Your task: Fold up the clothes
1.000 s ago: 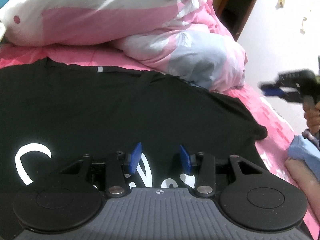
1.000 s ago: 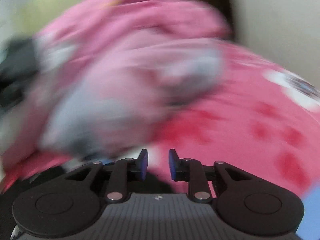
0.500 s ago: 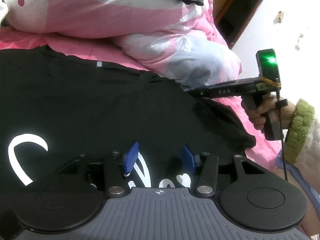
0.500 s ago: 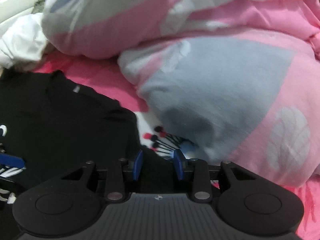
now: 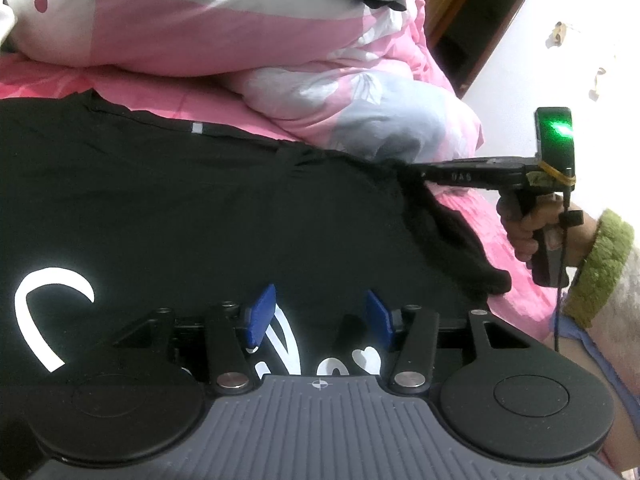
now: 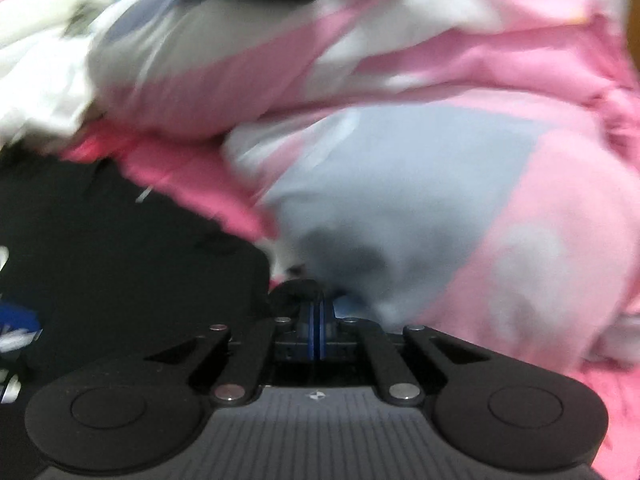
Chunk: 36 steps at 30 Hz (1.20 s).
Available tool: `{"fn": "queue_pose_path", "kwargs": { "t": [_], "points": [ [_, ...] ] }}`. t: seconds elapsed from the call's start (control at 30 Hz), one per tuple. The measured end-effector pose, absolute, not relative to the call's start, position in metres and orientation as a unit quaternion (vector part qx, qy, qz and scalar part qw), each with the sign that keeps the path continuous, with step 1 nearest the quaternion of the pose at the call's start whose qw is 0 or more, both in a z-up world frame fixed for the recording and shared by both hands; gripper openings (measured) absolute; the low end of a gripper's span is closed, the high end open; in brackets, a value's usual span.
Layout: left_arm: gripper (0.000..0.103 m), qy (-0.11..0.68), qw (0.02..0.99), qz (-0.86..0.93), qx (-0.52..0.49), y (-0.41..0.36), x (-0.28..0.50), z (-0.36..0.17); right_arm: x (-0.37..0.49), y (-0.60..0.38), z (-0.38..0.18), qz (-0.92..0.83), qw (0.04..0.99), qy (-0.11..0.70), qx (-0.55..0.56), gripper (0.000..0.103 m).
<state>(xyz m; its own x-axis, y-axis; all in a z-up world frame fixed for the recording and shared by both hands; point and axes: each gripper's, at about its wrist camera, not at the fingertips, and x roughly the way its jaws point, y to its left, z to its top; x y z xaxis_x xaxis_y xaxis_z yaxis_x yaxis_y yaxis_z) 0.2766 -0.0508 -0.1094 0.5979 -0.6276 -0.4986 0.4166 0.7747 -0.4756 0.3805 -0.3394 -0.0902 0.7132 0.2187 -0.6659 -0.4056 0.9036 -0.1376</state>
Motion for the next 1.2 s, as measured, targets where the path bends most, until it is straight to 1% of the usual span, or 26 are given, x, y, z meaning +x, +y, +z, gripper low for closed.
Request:
{"fn": "queue_pose_path", "kwargs": {
  "t": [0.2, 0.27, 0.4, 0.47, 0.53, 0.57, 0.7, 0.83, 0.93, 1.0, 1.03, 1.1, 1.13, 1.17, 1.2],
  "points": [
    [0.051, 0.336, 0.88, -0.297, -0.158, -0.05, 0.277, -0.109, 0.388, -0.345, -0.121, 0.104, 0.924, 0.34, -0.14, 0.003],
    [0.051, 0.337, 0.879, -0.298, -0.159, -0.05, 0.277, -0.109, 0.391, -0.349, -0.125, 0.087, 0.931, 0.332, -0.125, 0.016],
    [0.051, 0.337, 0.879, -0.298, -0.158, -0.05, 0.276, -0.109, 0.395, -0.382, -0.112, 0.063, 0.93, 0.363, 0.003, 0.023],
    [0.051, 0.336, 0.879, -0.297, -0.158, -0.05, 0.276, -0.109, 0.394, -0.405, -0.105, 0.038, 0.925, 0.372, 0.071, 0.049],
    [0.051, 0.336, 0.879, -0.298, -0.158, -0.05, 0.275, -0.109, 0.391, -0.428, -0.096, 0.014, 0.921, 0.369, 0.124, 0.05],
    [0.051, 0.336, 0.879, -0.298, -0.159, -0.05, 0.275, -0.109, 0.387, -0.441, -0.09, 0.001, 0.919, 0.365, 0.146, 0.053],
    [0.051, 0.336, 0.879, -0.298, -0.159, -0.049, 0.275, -0.109, 0.366, -0.485, -0.07, -0.037, 0.907, 0.361, 0.216, 0.054],
    [0.051, 0.337, 0.879, -0.298, -0.159, -0.05, 0.276, -0.109, 0.35, -0.509, -0.079, -0.032, 0.872, 0.405, 0.274, 0.054],
    [0.051, 0.337, 0.879, -0.298, -0.159, -0.05, 0.276, -0.109, 0.353, -0.506, -0.094, -0.032, 0.862, 0.422, 0.279, 0.051],
    [0.051, 0.337, 0.879, -0.298, -0.16, -0.05, 0.276, -0.109, 0.356, -0.505, -0.102, -0.026, 0.859, 0.425, 0.283, 0.047],
    [0.051, 0.337, 0.879, -0.298, -0.16, -0.05, 0.276, -0.109, 0.36, -0.503, -0.106, -0.022, 0.858, 0.428, 0.283, 0.043],
    [0.051, 0.337, 0.878, -0.298, -0.161, -0.049, 0.276, -0.109, 0.366, -0.495, -0.111, -0.02, 0.859, 0.435, 0.269, 0.03],
    [0.051, 0.337, 0.878, -0.298, -0.161, -0.049, 0.276, -0.109, 0.367, -0.492, -0.112, -0.017, 0.861, 0.436, 0.261, 0.012],
    [0.051, 0.337, 0.878, -0.298, -0.161, -0.049, 0.276, -0.109, 0.364, -0.489, -0.11, -0.016, 0.869, 0.427, 0.25, 0.002],
    [0.051, 0.337, 0.878, -0.298, -0.161, -0.049, 0.276, -0.109, 0.36, -0.486, -0.107, -0.015, 0.876, 0.418, 0.24, 0.001]
  ]
}}
